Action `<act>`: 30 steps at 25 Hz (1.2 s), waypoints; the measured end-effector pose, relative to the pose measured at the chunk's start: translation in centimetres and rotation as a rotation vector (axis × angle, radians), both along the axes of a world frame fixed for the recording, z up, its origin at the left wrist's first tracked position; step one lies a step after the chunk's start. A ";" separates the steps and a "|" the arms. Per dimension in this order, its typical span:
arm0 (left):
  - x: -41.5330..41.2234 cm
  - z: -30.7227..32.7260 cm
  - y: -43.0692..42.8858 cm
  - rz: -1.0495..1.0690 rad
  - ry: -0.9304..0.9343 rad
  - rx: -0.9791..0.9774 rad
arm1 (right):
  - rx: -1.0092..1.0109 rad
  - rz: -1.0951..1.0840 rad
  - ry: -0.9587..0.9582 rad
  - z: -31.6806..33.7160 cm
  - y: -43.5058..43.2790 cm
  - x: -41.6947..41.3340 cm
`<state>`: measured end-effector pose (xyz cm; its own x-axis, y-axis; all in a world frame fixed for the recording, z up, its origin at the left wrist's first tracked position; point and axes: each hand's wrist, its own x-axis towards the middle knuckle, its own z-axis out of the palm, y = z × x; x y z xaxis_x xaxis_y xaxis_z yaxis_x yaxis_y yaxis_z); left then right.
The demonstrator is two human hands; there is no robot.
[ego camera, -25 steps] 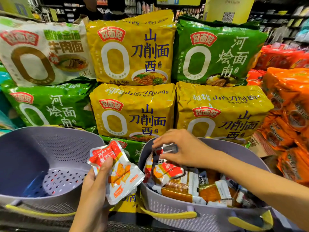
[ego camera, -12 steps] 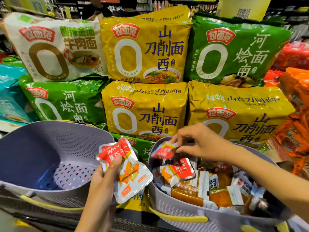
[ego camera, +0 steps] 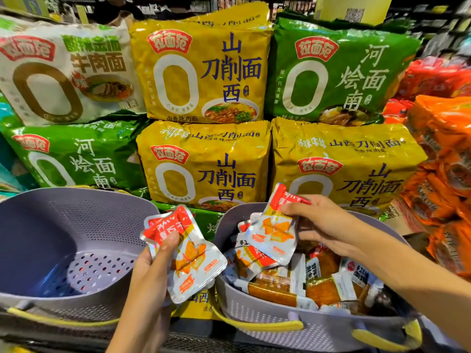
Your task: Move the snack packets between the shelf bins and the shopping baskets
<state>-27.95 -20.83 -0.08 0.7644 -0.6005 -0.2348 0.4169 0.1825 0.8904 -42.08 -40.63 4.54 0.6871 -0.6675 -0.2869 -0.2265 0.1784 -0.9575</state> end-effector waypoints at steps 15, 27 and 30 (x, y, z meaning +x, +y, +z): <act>0.0 -0.4 -0.3 0.020 -0.021 -0.015 | -1.156 0.475 0.602 -0.1 1.0 1.5; 0.3 -0.3 -2.8 -0.104 -0.059 -0.042 | -0.989 0.380 0.720 0.2 -6.6 -9.6; 0.3 -0.2 -2.8 -0.128 -0.067 -0.073 | -1.134 0.293 0.673 -0.6 -6.5 -9.6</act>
<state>-27.67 -23.66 -0.28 0.6931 -0.7074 -0.1382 0.3809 0.1967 0.9034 -51.66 -47.14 3.94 0.7892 -0.6140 -0.0147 -0.5998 -0.7654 -0.2330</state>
